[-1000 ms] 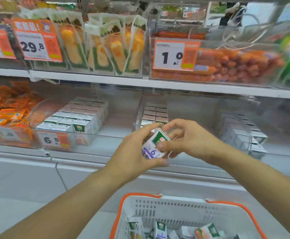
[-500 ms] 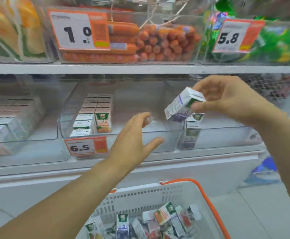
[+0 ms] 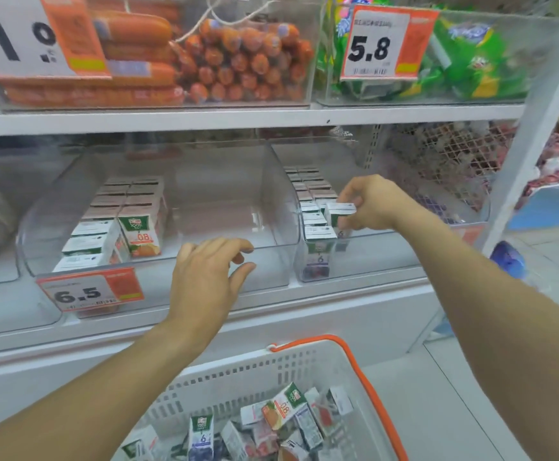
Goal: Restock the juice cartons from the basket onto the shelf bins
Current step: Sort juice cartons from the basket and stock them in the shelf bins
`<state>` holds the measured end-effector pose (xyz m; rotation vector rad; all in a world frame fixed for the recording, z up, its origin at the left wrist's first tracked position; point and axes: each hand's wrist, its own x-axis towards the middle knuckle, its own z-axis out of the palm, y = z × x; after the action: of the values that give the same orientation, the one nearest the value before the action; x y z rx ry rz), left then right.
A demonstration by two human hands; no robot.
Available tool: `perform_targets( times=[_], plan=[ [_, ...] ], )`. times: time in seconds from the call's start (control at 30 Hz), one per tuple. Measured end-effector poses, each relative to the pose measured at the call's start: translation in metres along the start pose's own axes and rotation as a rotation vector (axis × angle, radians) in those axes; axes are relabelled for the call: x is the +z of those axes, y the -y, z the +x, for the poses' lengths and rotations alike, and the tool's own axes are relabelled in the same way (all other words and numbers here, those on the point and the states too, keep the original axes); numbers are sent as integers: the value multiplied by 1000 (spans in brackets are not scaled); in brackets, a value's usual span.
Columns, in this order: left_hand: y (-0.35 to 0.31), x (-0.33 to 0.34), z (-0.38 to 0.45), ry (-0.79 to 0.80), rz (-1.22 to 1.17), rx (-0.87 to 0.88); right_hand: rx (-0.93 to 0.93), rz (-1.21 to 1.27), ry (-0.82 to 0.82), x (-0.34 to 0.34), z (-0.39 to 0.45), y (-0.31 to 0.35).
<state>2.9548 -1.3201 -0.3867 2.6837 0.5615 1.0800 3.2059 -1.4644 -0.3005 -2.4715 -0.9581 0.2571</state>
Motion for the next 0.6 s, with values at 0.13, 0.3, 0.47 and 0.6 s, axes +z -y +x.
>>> perform_targets(
  times=[0.13,0.3,0.47,0.6],
  plan=[
    [0,5,-1,-47,21,11,-3,10,-39,16,7,-3],
    [-1,6,-2,-65,10,15,13,2,-6,2,-1,-4],
    [-3,-1,0,-2,-40,-30,-156,176,-189,-25,-43,26],
    [-11,-15,-7,-145,-58,93,-295,403,183,-10,-87,46]
  ],
)
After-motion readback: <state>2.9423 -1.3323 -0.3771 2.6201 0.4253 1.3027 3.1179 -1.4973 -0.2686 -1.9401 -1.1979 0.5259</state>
